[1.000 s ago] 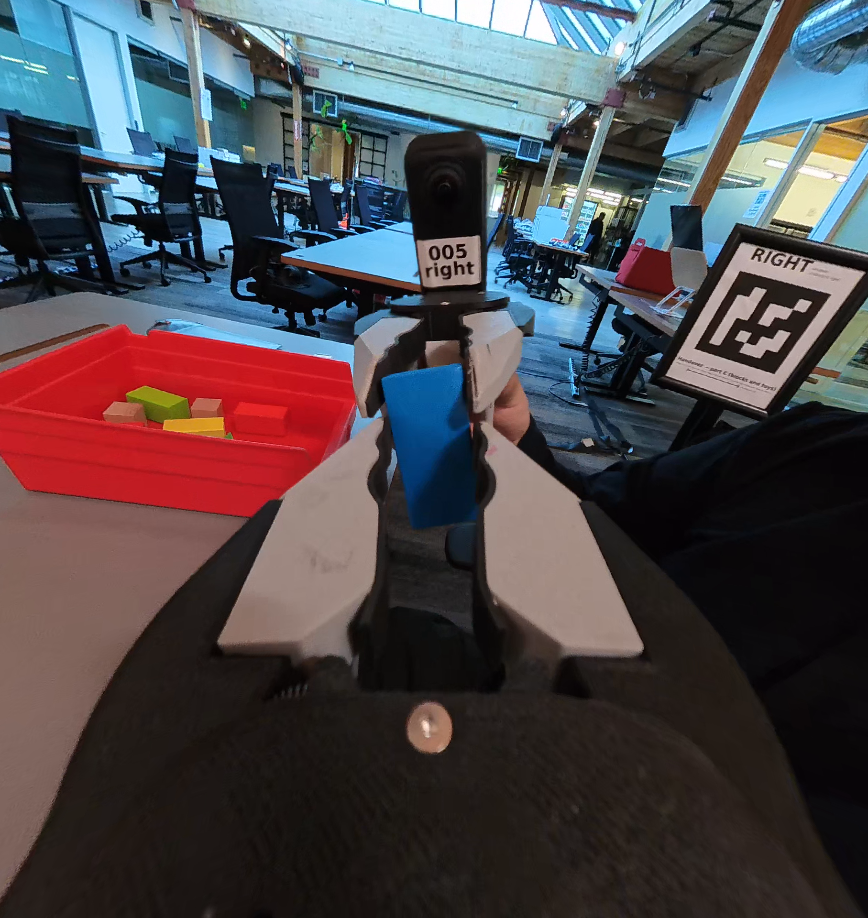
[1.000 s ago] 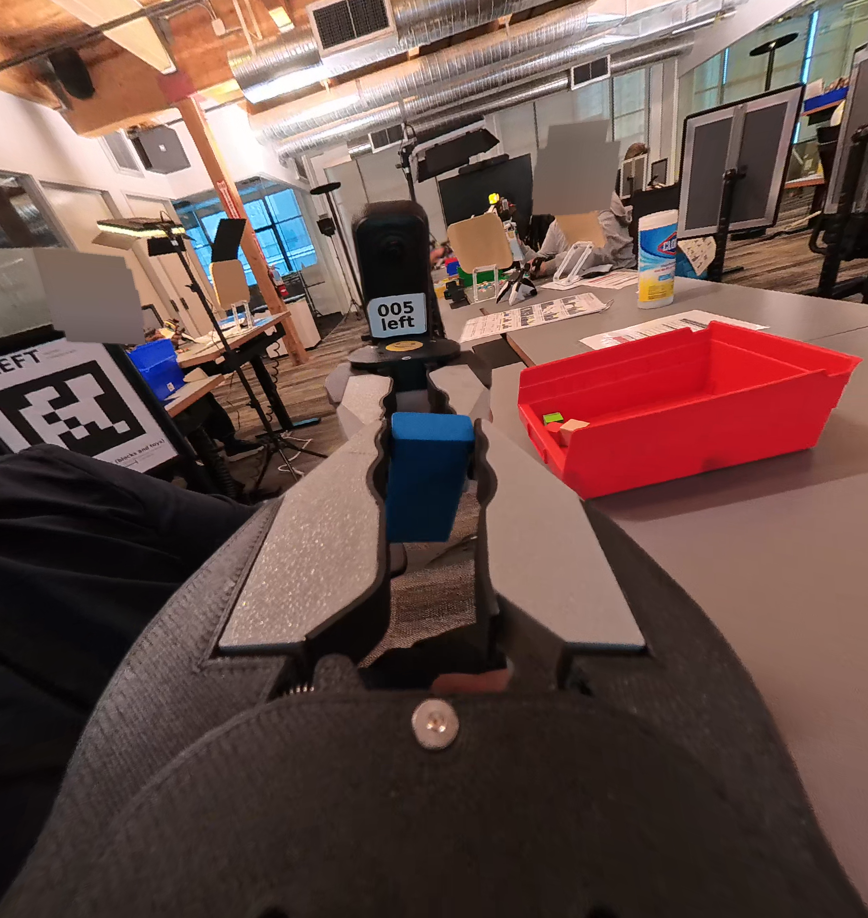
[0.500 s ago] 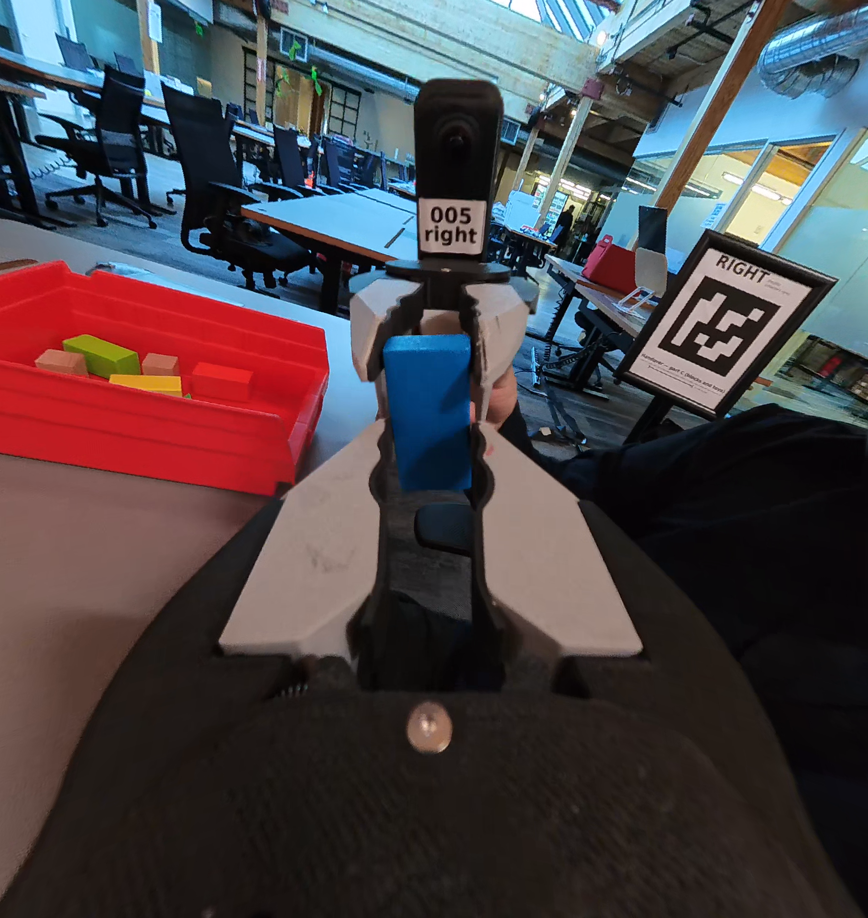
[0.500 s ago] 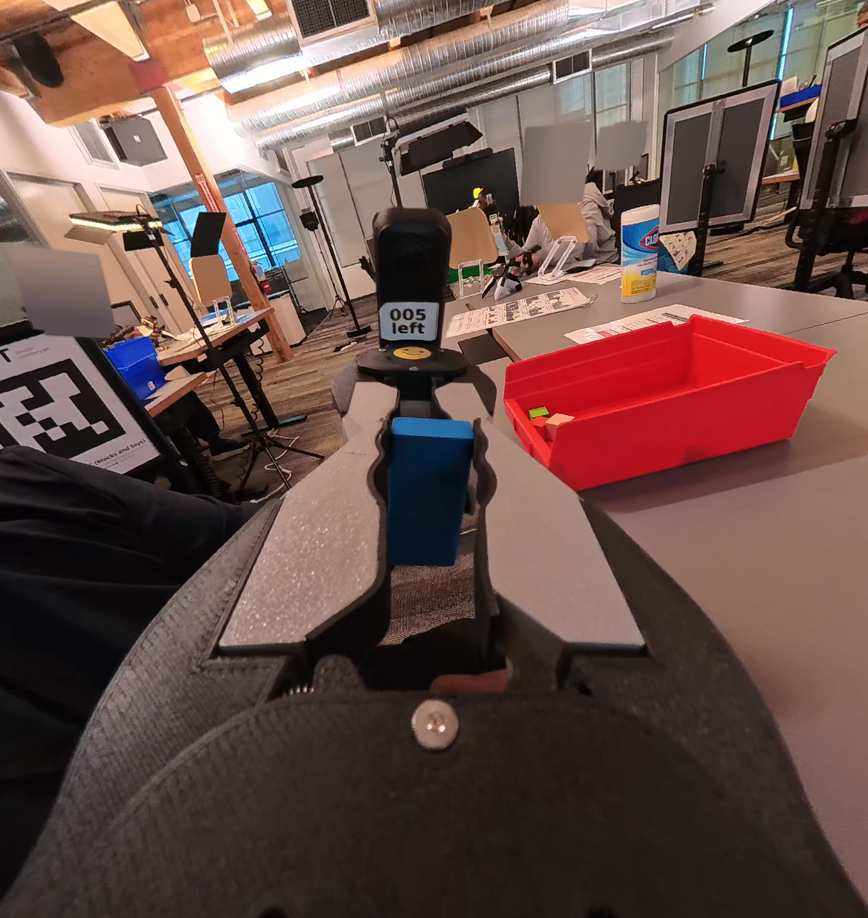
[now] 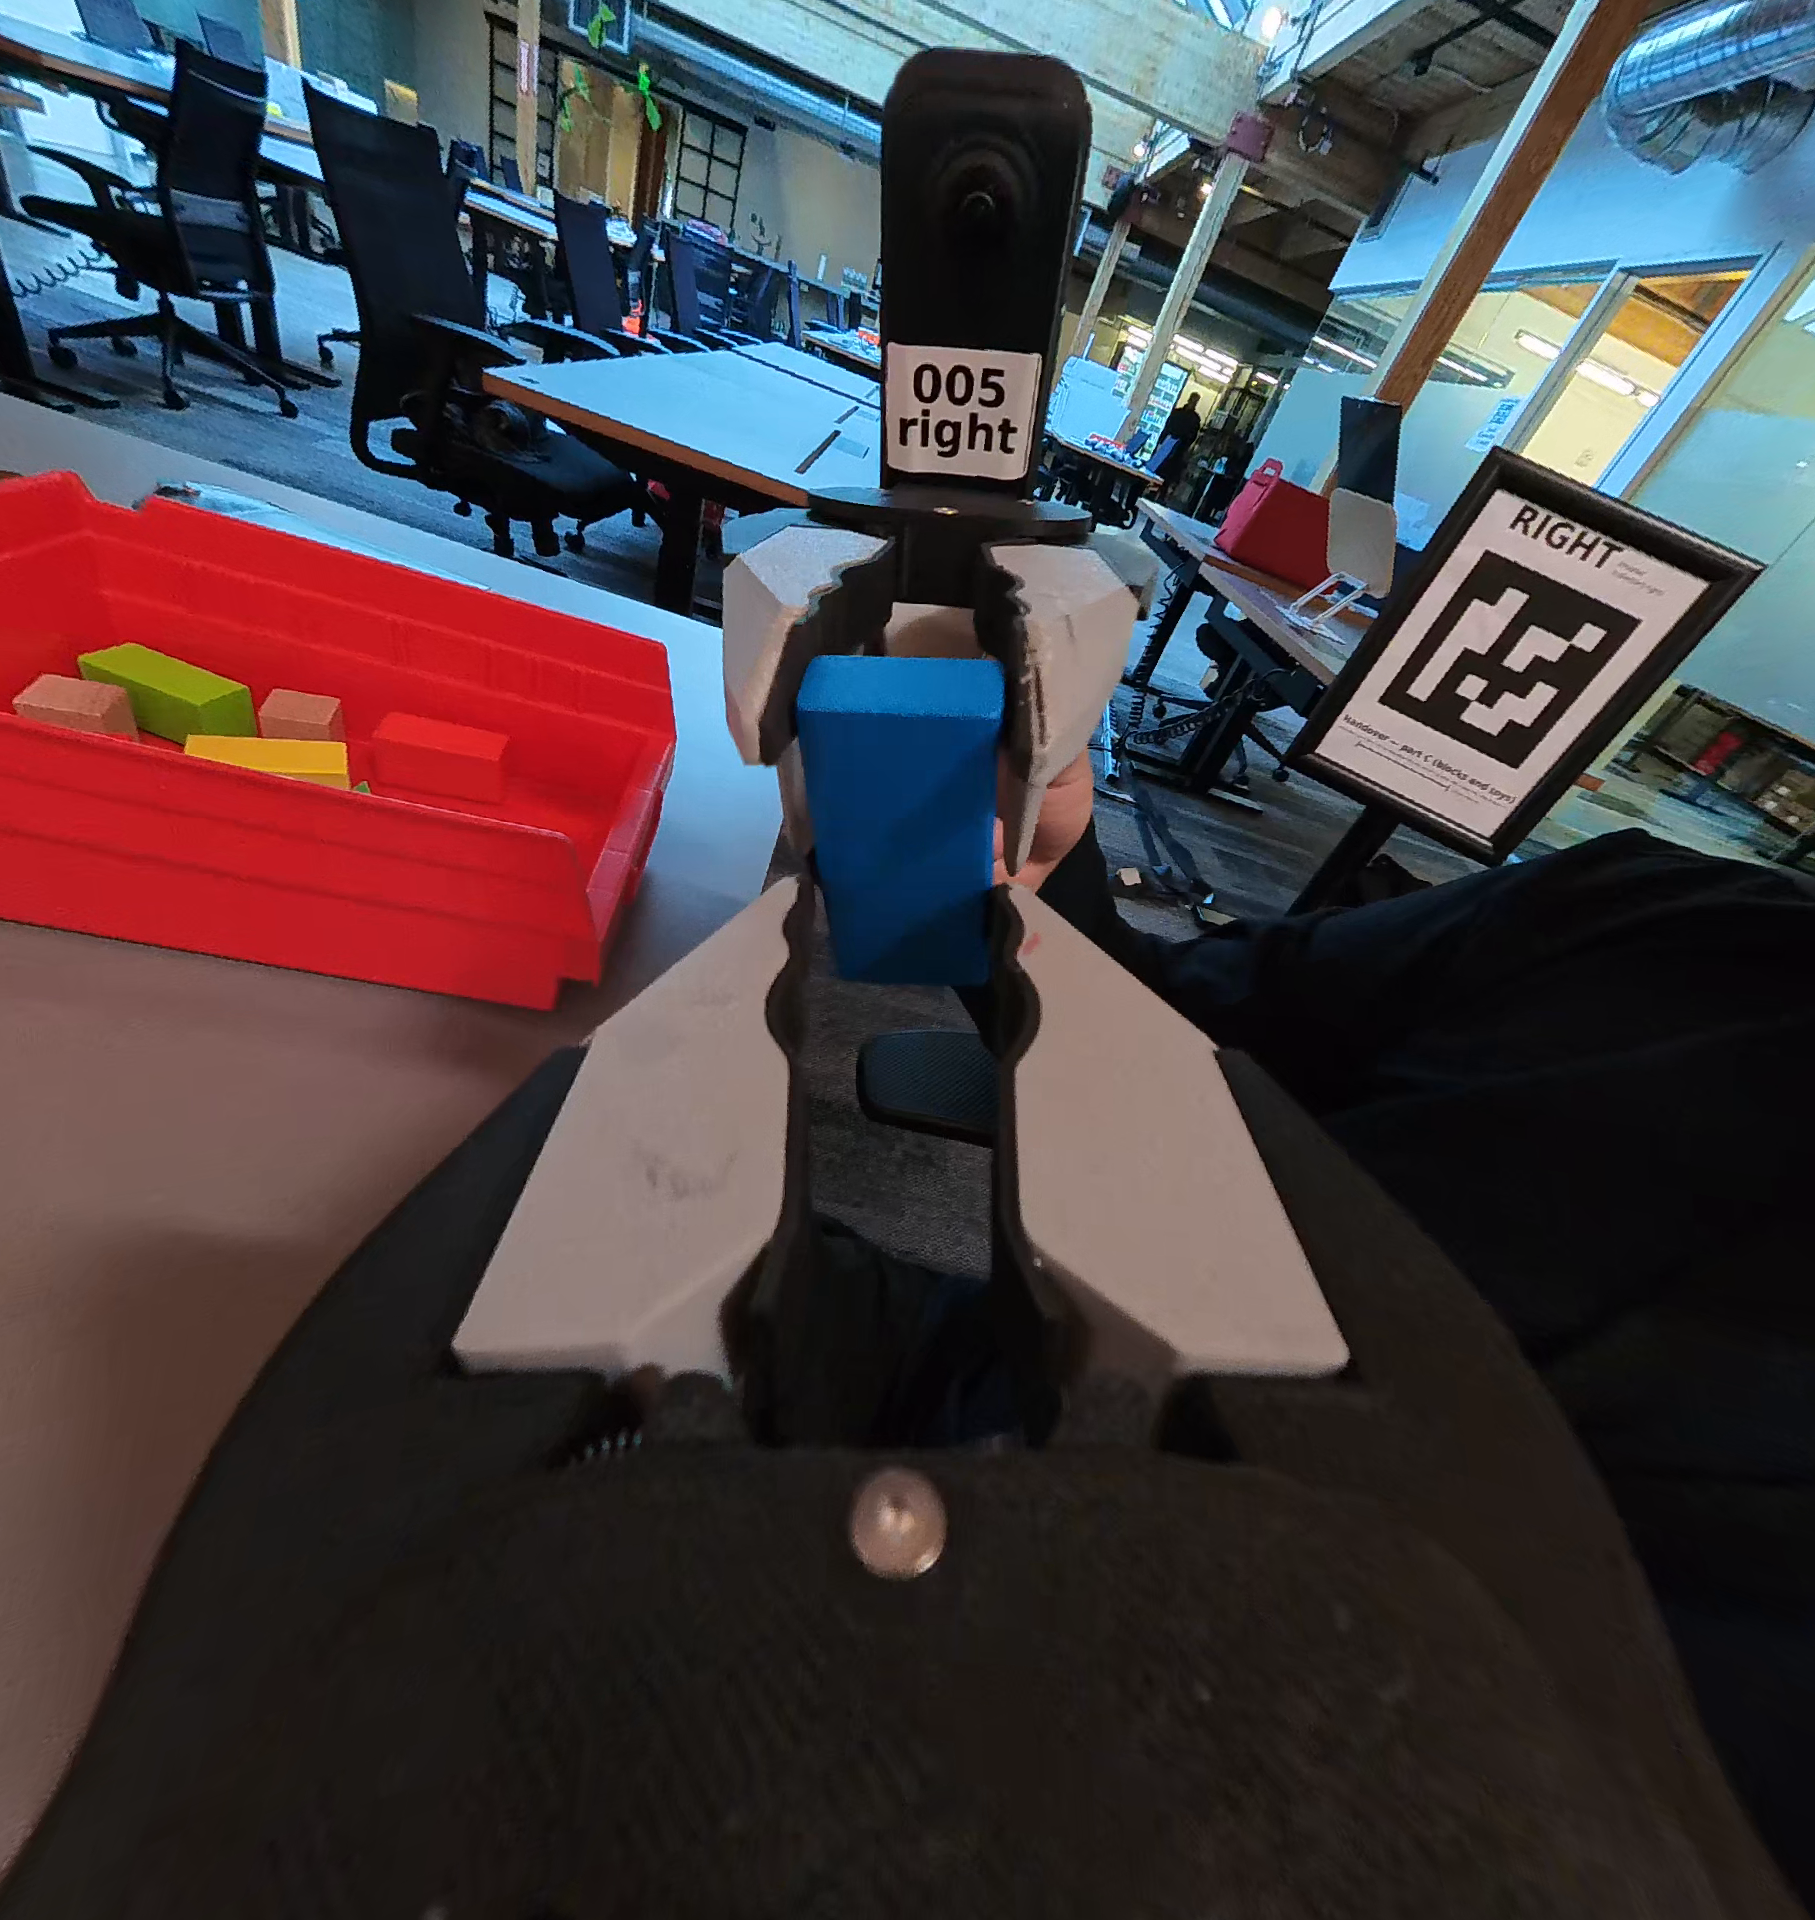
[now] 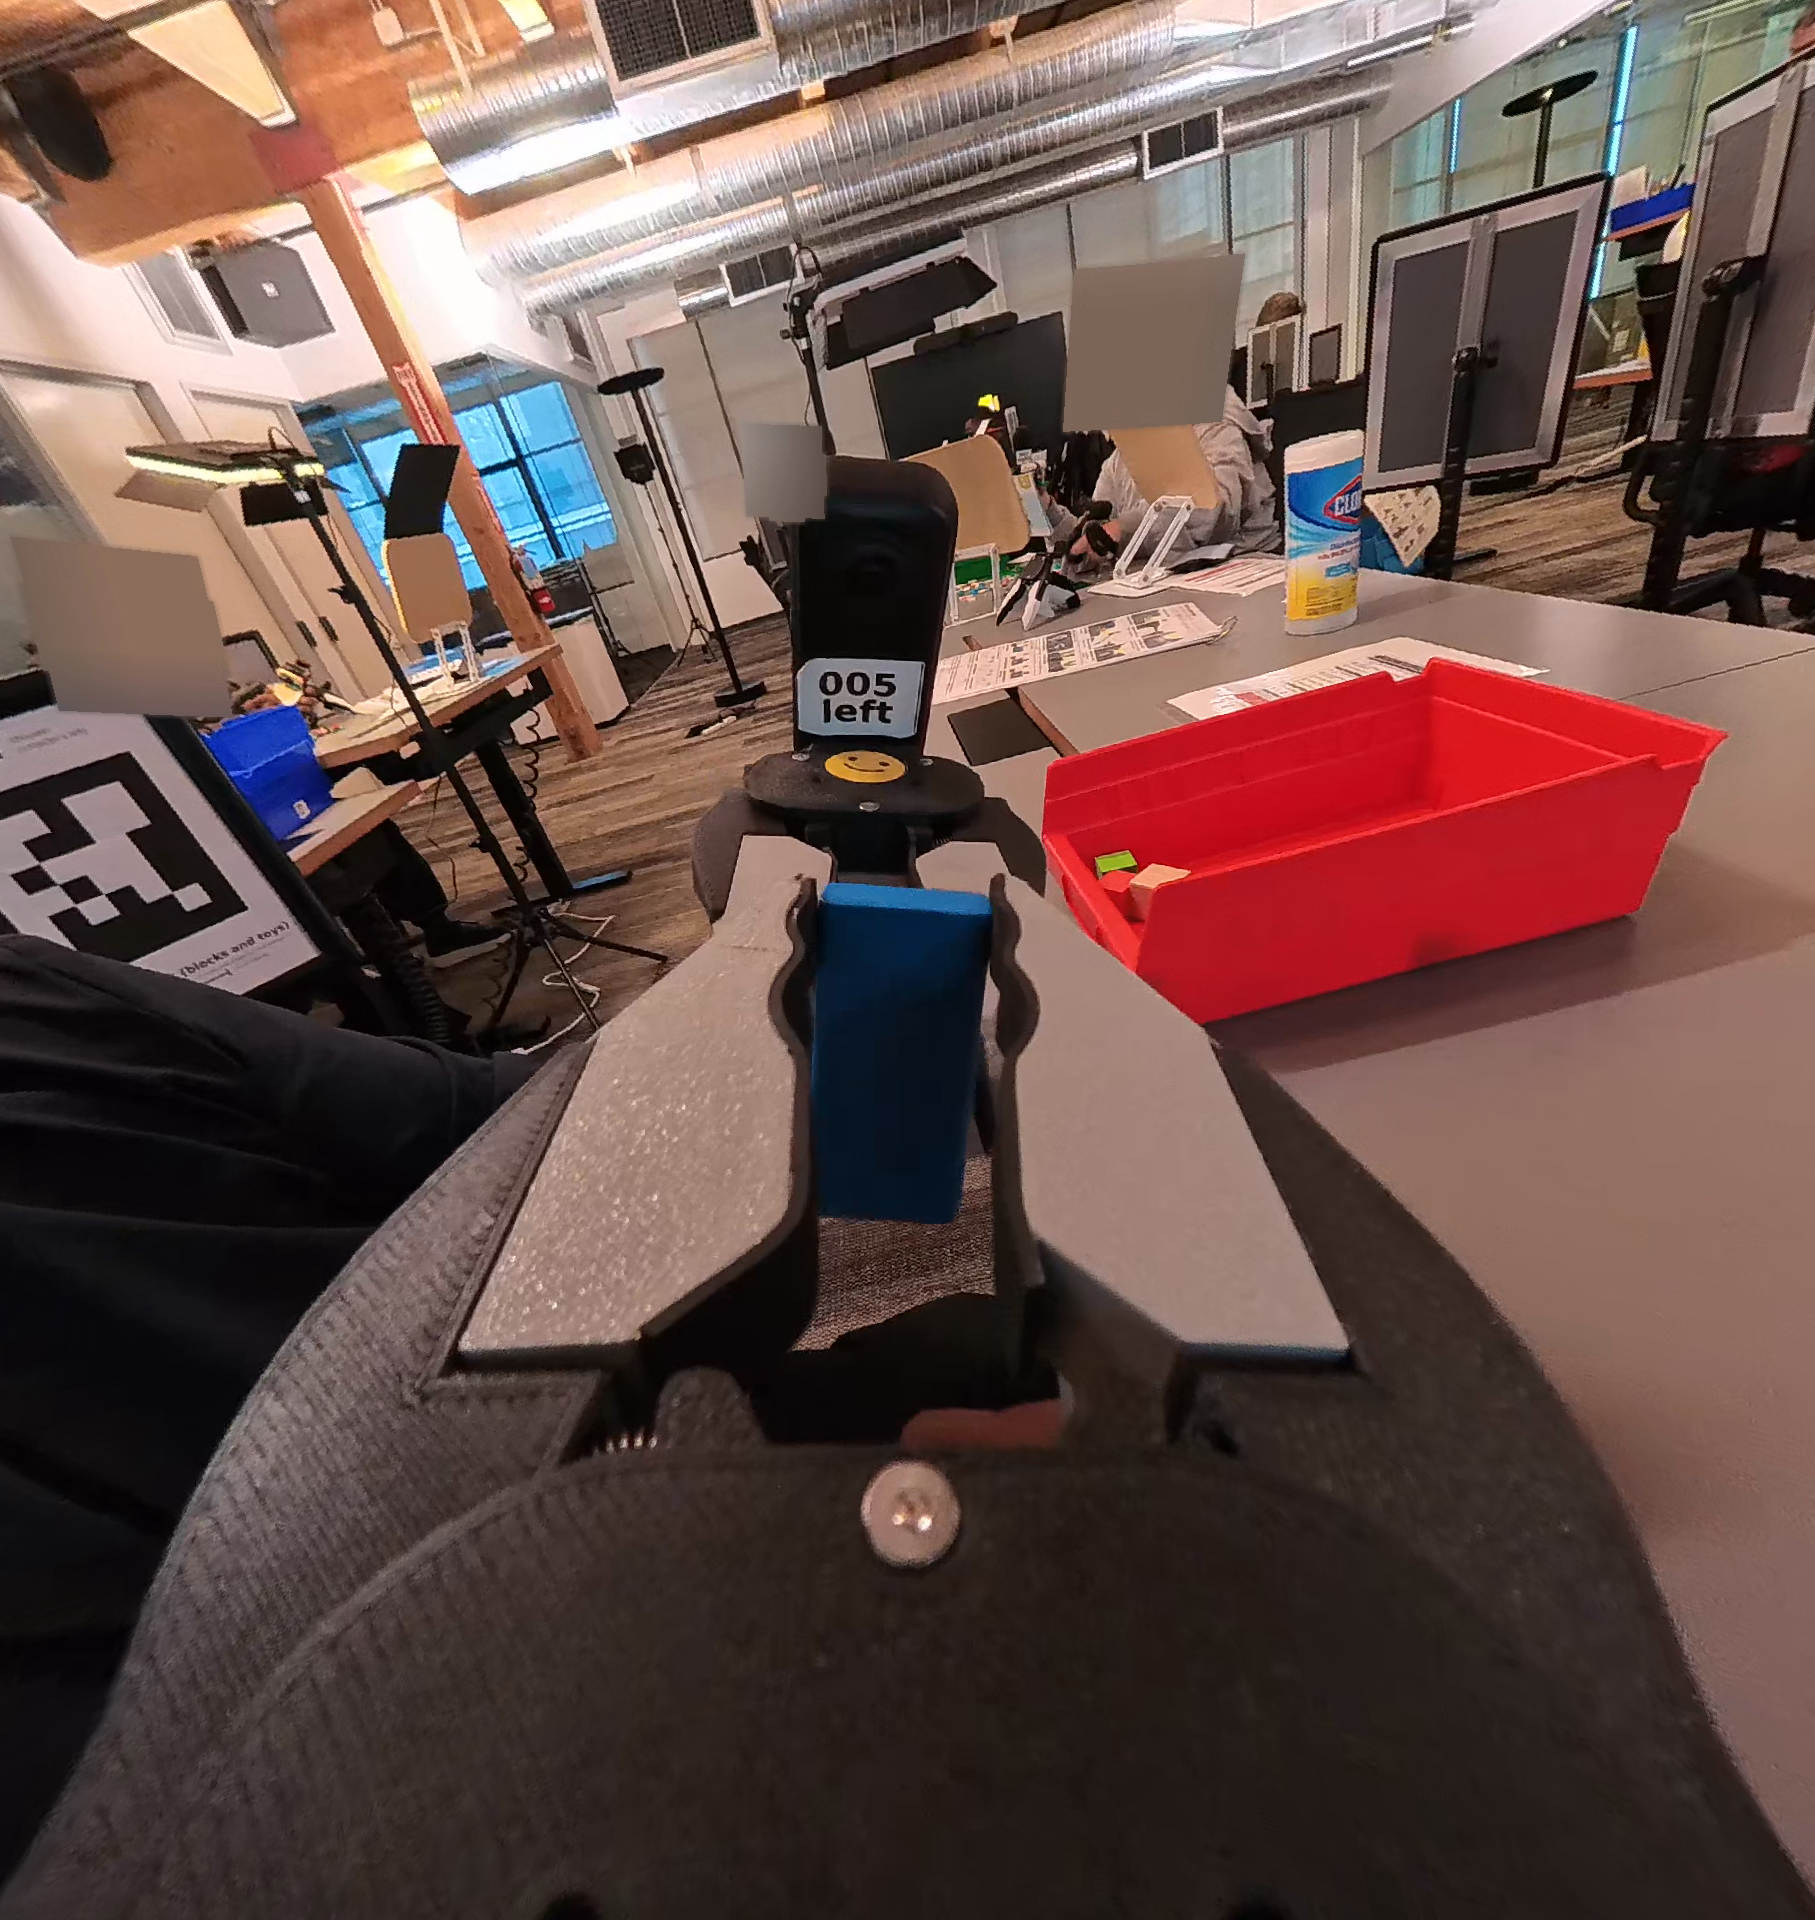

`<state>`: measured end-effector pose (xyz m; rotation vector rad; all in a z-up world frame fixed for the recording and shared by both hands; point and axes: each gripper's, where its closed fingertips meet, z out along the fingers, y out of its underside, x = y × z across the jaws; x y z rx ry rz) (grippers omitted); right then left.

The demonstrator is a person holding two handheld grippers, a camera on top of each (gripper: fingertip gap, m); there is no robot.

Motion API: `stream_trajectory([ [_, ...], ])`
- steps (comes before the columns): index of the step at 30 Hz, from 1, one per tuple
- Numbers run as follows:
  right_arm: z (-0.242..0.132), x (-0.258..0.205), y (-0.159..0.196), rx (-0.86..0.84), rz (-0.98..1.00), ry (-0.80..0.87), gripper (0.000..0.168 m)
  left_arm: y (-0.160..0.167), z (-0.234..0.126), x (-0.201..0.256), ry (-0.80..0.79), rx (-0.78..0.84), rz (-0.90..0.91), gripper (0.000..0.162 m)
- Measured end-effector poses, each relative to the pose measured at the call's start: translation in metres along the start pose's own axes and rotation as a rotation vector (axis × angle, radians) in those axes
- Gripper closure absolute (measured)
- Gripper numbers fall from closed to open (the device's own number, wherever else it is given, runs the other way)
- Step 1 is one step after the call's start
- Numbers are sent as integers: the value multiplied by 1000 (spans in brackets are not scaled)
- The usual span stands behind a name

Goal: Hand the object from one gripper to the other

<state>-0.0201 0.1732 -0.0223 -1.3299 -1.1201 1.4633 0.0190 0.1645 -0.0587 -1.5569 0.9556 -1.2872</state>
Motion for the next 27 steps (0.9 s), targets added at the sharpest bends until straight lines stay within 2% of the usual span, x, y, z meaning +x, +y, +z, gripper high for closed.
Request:
stream_trajectory([
  [20,-2,0,1,7,38,-47,137,-1,-2,-4,-75,-9,66,133],
  [23,0,0,5,-13,56,-62,133,-2,-4,-6,-85,-6,65,133],
  [27,4,5,15,-68,52,-29,135,0,-6,-9,-103,-25,61,132],
])
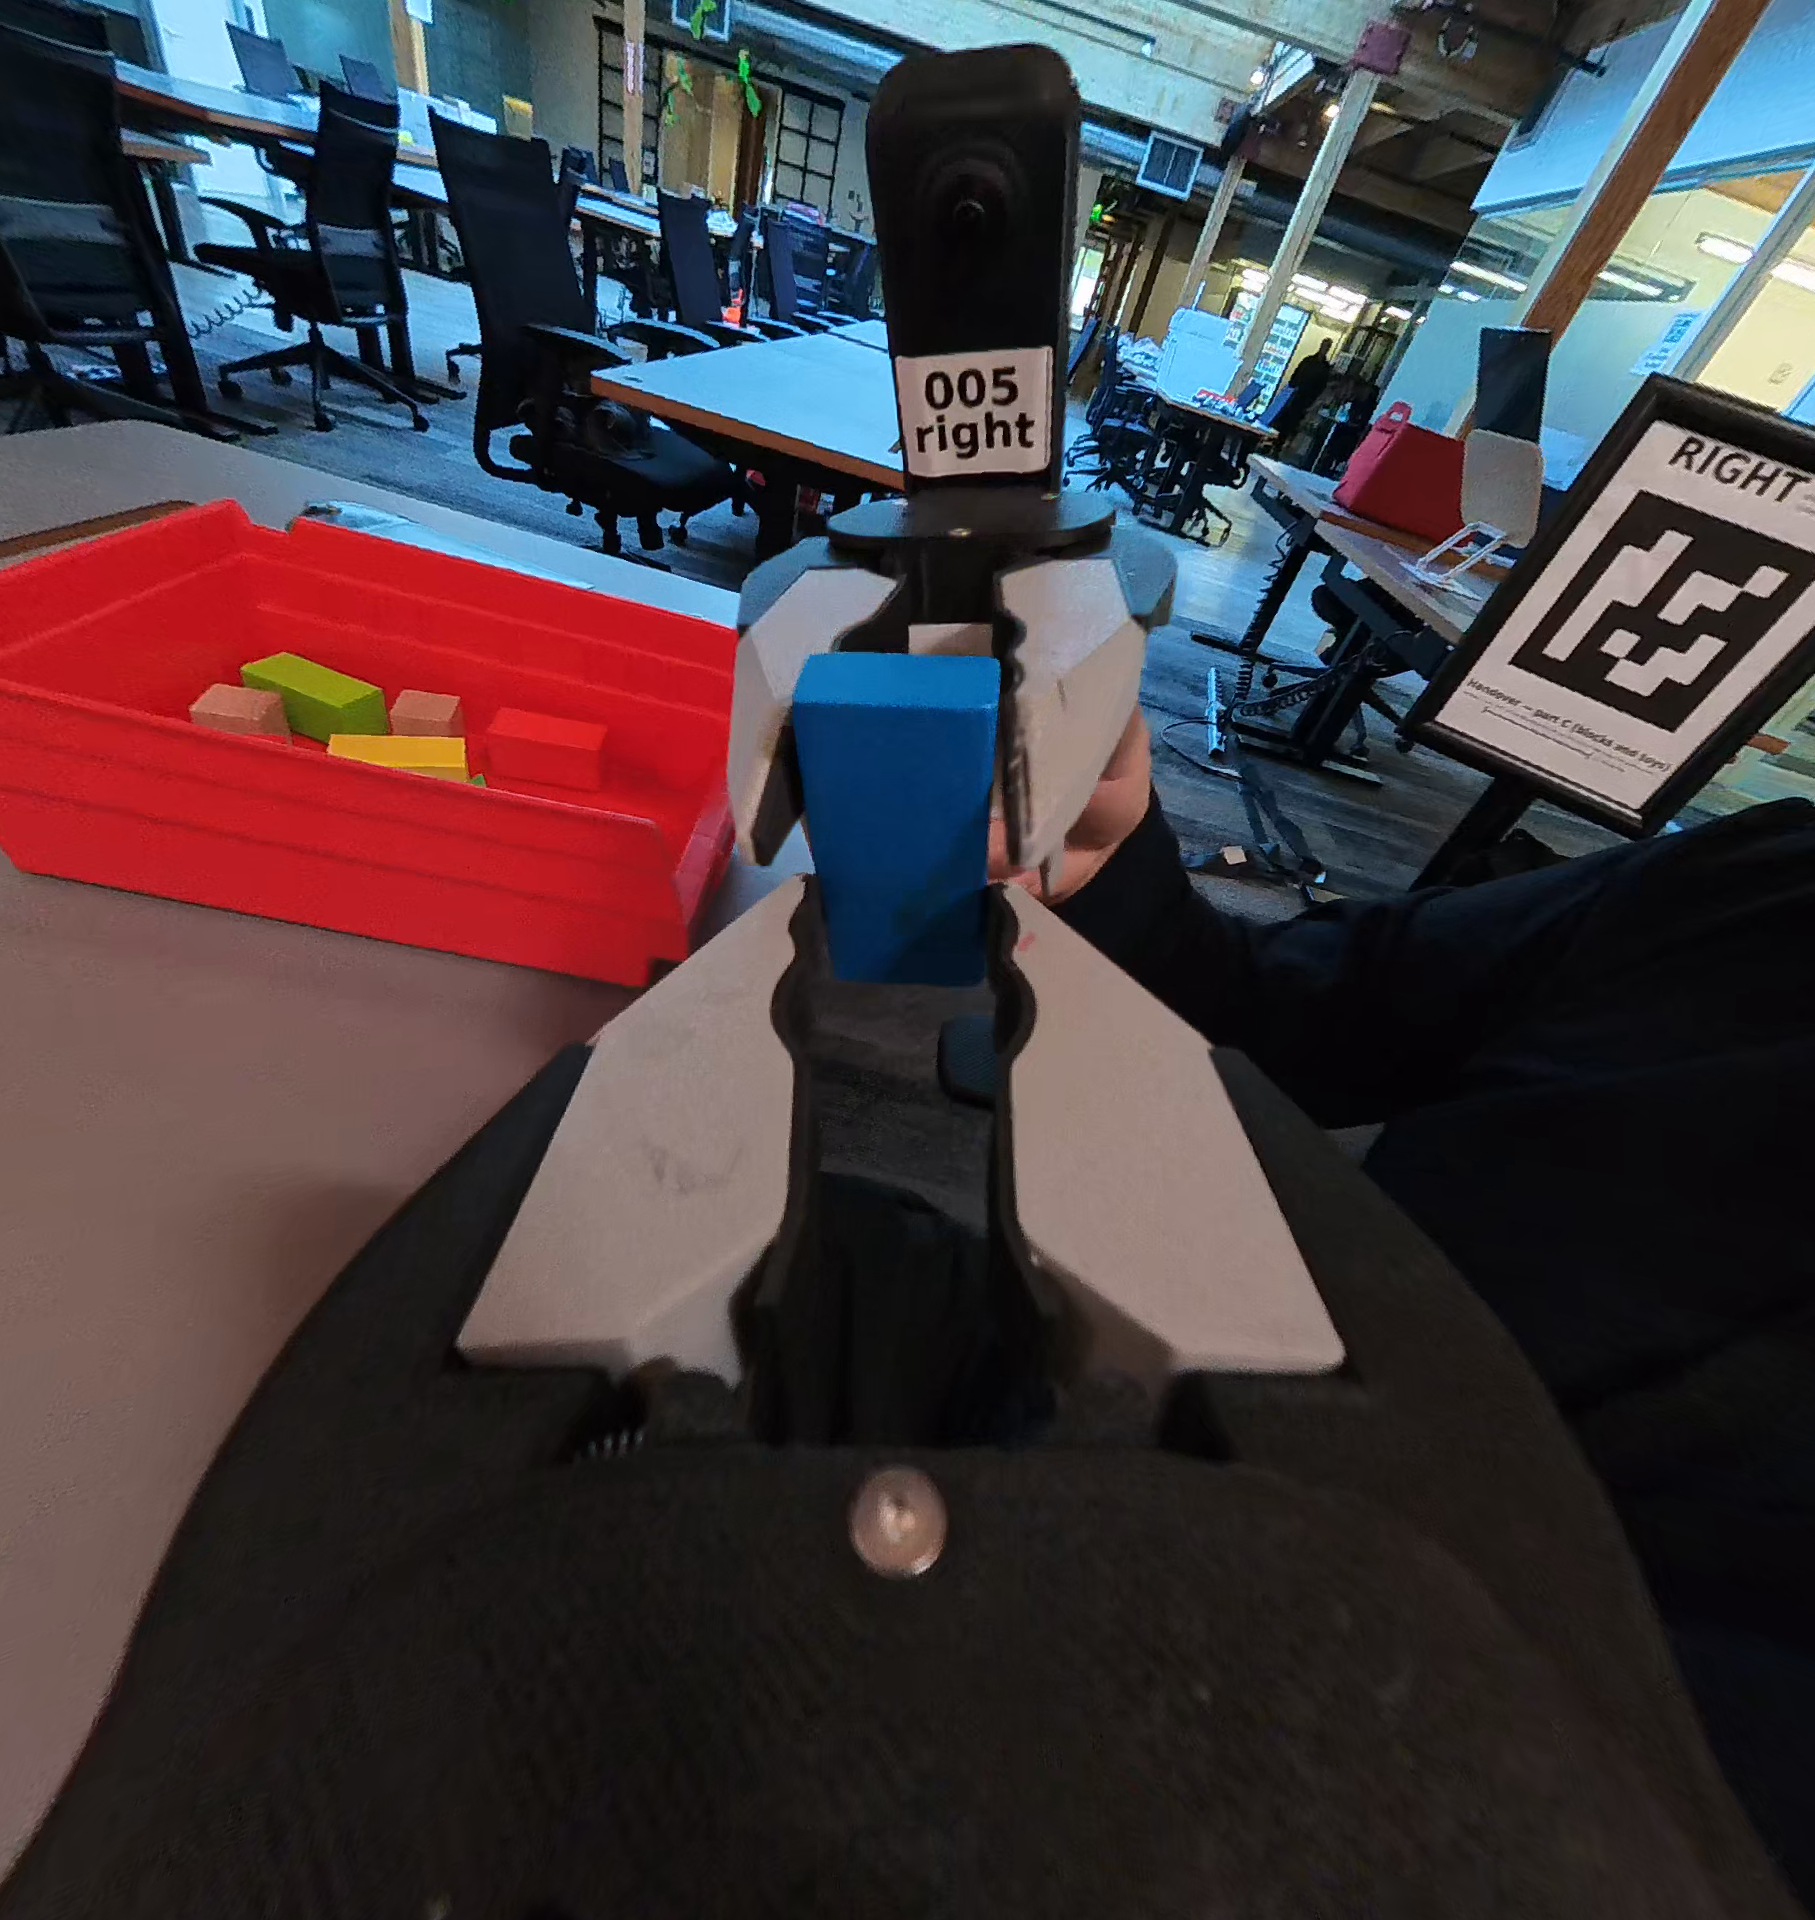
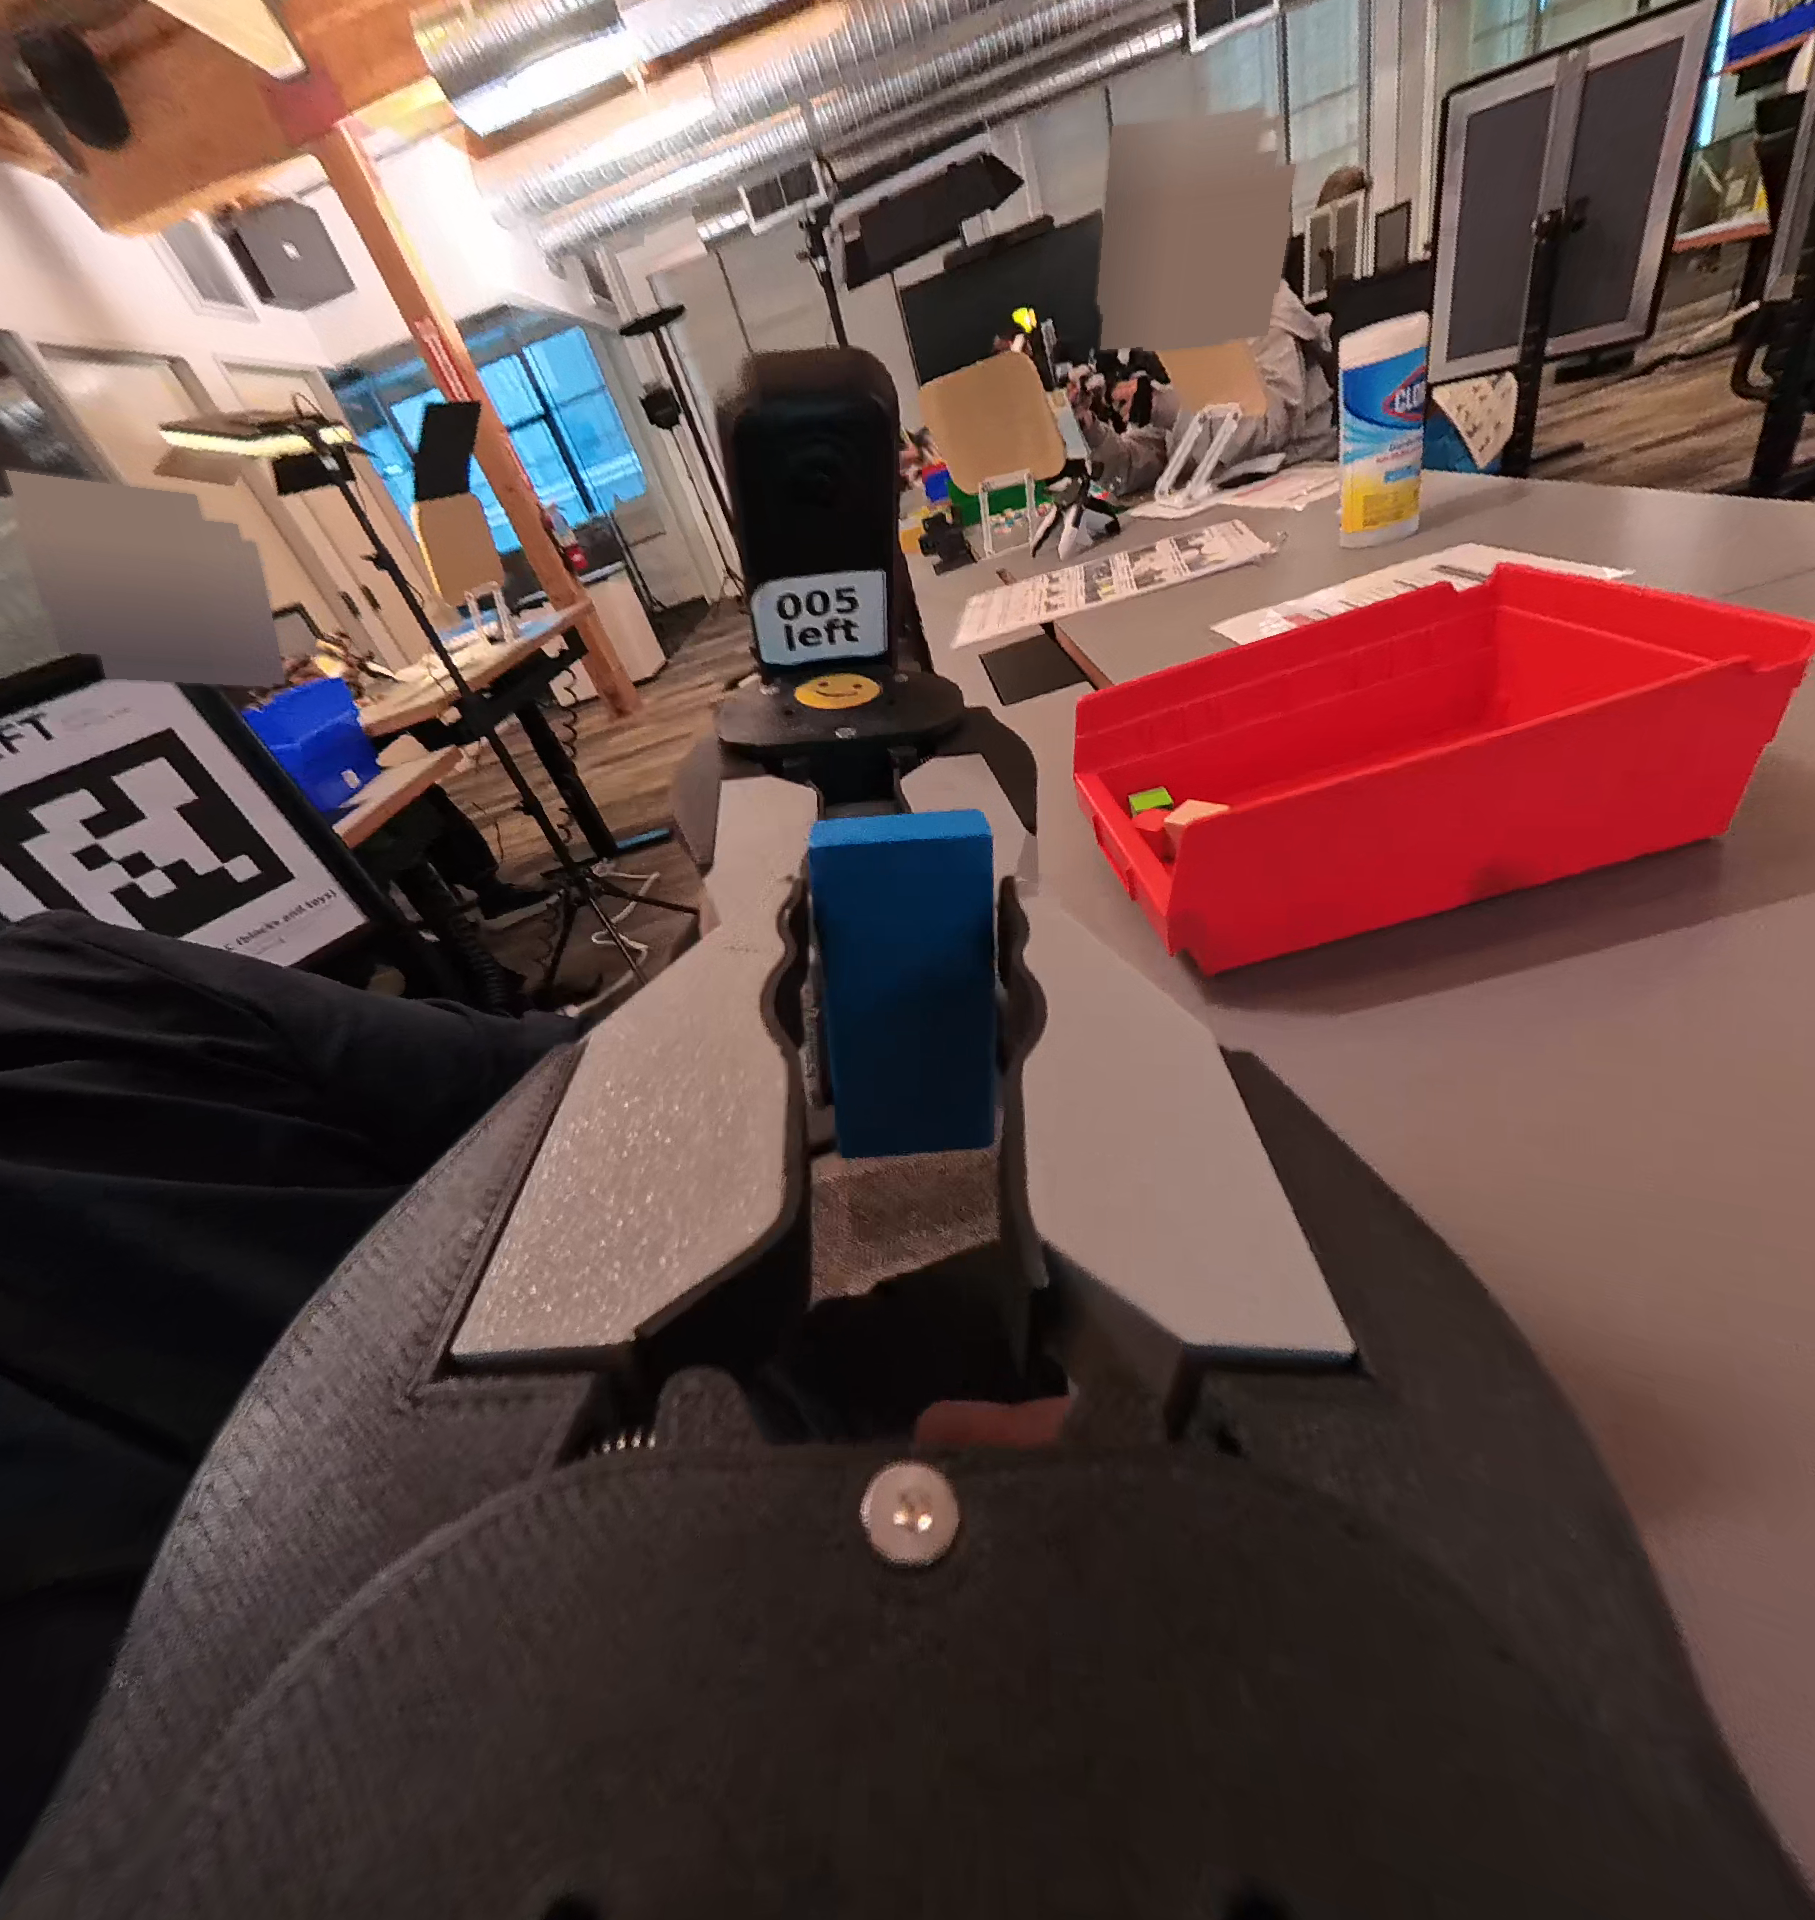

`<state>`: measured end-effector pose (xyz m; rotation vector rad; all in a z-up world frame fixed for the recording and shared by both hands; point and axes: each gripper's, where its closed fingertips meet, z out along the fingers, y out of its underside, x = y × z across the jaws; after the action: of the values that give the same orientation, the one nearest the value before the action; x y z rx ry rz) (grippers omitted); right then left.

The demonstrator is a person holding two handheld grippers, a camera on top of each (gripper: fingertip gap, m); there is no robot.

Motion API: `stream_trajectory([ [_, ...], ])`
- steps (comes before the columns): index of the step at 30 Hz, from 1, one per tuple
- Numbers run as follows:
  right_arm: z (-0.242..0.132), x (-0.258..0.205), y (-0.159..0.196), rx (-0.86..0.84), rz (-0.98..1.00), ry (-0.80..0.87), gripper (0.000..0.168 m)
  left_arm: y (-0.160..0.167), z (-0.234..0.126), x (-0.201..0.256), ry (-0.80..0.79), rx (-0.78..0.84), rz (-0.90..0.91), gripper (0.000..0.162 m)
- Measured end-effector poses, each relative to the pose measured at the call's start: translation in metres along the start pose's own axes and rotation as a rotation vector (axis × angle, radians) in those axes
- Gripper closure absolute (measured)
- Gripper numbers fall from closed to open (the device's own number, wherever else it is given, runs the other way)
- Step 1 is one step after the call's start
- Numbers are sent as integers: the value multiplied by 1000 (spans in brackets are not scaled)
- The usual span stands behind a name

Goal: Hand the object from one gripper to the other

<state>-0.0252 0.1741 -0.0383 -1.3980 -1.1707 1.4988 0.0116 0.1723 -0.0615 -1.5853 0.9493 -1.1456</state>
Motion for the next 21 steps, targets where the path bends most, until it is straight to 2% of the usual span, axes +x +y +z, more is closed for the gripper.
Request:
stream_trajectory([
  [10,-6,17,14,-121,-88,128,137,15,0,-15,-116,-102,61,133],
  [17,-7,16,11,-112,-97,120,137,12,0,-14,-82,-73,24,133],
  [21,-37,35,-8,-58,-115,207,137,15,-9,-27,-135,-88,18,128],
])
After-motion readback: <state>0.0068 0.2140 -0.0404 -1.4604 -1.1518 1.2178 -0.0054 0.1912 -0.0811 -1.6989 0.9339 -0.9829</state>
